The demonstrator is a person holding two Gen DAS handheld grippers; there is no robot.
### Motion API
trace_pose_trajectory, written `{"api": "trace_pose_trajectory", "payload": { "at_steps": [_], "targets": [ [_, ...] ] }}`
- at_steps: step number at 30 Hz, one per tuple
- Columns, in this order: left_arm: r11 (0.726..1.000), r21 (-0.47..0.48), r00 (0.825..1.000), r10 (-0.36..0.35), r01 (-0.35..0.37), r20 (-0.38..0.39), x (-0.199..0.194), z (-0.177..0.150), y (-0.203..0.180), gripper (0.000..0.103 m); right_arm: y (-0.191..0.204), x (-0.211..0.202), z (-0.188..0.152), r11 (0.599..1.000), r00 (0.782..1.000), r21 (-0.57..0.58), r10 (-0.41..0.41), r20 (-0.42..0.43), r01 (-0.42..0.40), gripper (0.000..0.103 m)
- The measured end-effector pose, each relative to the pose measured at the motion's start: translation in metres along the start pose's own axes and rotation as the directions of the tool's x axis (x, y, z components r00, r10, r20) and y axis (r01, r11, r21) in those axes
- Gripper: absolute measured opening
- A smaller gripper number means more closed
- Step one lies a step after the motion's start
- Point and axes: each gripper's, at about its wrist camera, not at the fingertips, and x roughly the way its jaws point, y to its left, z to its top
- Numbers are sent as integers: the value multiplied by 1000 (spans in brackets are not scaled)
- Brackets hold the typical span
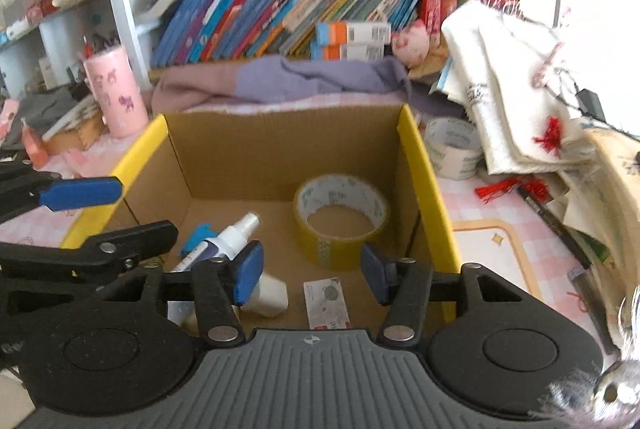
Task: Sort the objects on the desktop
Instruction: 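Lower the spray bottle into the box and open the left gripper while the right releases the plug, then withdraw both grippers from the yellow box back over the table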
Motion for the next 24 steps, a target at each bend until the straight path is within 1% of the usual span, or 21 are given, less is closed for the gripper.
{"api": "trace_pose_trajectory", "payload": {
  "at_steps": [2, 4, 9, 12, 16, 18, 24],
  "targets": [
    [1000, -3, 1000, 3, -3, 21, -9, -2, 0, 66, 2, -9, -1, 1000, 1000, 5, -3, 17, 3, 52],
    [1000, 0, 999, 9, -9, 35, -16, -4, -1, 73, 3, -17, -3, 1000, 999, 14, -7, 31, 7, 53],
    [999, 15, 998, 31, -32, 56, -31, -17, -2, 79, 7, -39, -14, 998, 995, 35, -47, 84, 44, 60],
    [999, -9, 998, 43, -43, 55, -38, -24, 3, 80, 8, -49, -23, 997, 993, 44, -72, 99, 68, 61],
    [998, -39, 998, 40, -39, 47, -46, -34, 8, 81, 9, -58, -34, 994, 991, 59, -95, 99, 90, 62],
    [998, -41, 998, 38, -36, 41, -49, -38, 9, 81, 12, -64, -38, 994, 987, 47, -108, 118, 103, 64],
    [999, -40, 999, 16, -15, 42, -59, -47, 10, 81, 22, -74, -50, 991, 986, 56, -123, 110, 117, 65]
  ]
}}
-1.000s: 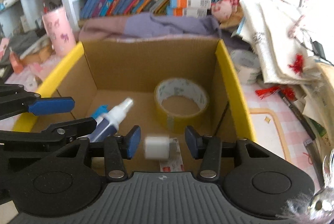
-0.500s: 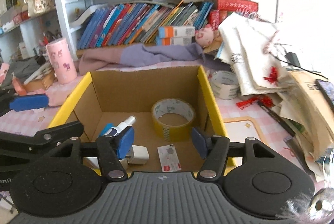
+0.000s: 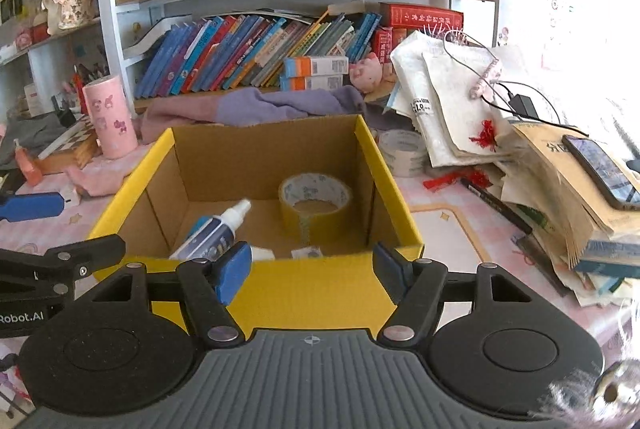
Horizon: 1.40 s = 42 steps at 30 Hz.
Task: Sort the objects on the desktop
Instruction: 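Withdraw both grippers from the yellow box back over the table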
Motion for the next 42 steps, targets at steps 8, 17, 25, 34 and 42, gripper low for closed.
{"api": "trace_pose_trajectory", "payload": {
  "at_steps": [8, 17, 25, 34, 42],
  "targets": [
    [999, -4, 999, -42, 42, -18, -8, -12, 6, 82, 14, -13, -13, 1000, 999, 4, -29, -24, 29, 68],
    [997, 0, 995, -82, 82, -51, -21, -32, 18, 82, 30, -24, -29, 997, 995, 37, -63, -76, 66, 68],
    [995, 13, 991, -95, 96, -91, -39, -55, 36, 83, 52, -33, -45, 995, 989, 67, -64, -132, 73, 68],
    [993, 7, 986, -113, 115, -123, -60, -74, 57, 84, 86, -50, -65, 996, 984, 64, -56, -167, 68, 68],
    [991, 18, 981, -129, 132, -143, -80, -92, 71, 85, 113, -65, -81, 995, 981, 73, -54, -187, 69, 69]
  ]
}}
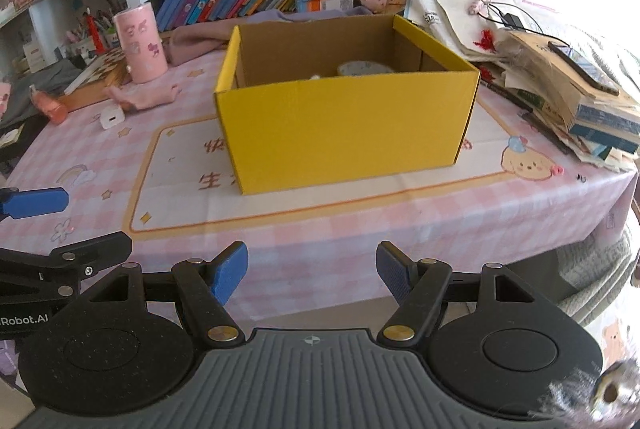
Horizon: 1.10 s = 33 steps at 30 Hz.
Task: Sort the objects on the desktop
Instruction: 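Withdraw both grippers from the yellow box back over the table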
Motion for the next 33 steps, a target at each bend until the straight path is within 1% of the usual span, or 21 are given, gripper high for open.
{"api": "trace_pose_trajectory", "payload": {
  "at_steps": [10, 19, 26, 33],
  "targets": [
    [1000, -8, 1000, 8, -8, -24, -19, -23, 17, 85, 29, -8, -21, 1000, 999, 3, 18, -28, -18, 69],
    [999, -20, 998, 49, -50, -34, -35, -38, 38, 85, 59, -3, -29, 997, 995, -18, 78, -62, -79, 70],
    [995, -46, 995, 88, -90, -36, -42, -45, 57, 85, 86, 2, -27, 989, 989, -68, 125, -73, -130, 70],
    [990, -81, 993, 114, -116, -31, -46, -49, 73, 85, 109, 6, -24, 977, 985, -140, 153, -79, -163, 70]
  ]
}}
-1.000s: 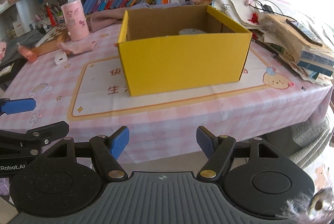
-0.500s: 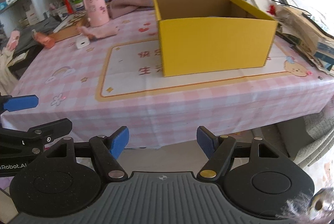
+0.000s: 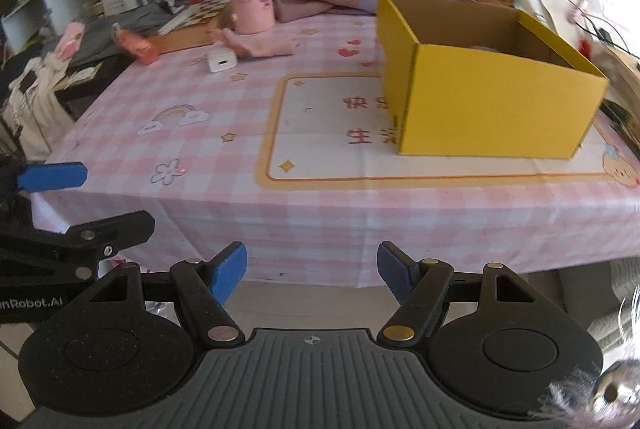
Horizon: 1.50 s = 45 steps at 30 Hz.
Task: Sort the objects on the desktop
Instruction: 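Withdraw both grippers from the yellow box back over the table, then move both grippers toward the white power bank and pink glove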
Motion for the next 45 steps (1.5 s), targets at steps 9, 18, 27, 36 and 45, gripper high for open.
{"api": "trace_pose_trajectory", "payload": {
  "at_steps": [9, 18, 27, 36, 45],
  "targets": [
    [999, -34, 1000, 10, -10, 6, 0, 1, 15, 85, 17, 4, 8, 998, 1000, -58, 9, 8, -9, 70],
    [997, -72, 999, 39, -39, -3, 3, 0, 26, 85, 26, 14, 18, 994, 1000, -108, 27, 11, -25, 70],
    [991, -103, 997, 81, -82, -8, 22, 16, 40, 85, 30, 33, 39, 986, 998, -155, 61, 28, -56, 70],
    [986, -128, 994, 104, -106, -15, 54, 45, 56, 85, 23, 67, 77, 982, 996, -173, 84, 34, -77, 70],
    [970, -161, 984, 179, -180, -20, 86, 77, 83, 85, 16, 105, 120, 981, 991, -153, 130, 42, -122, 70]
  ]
}}
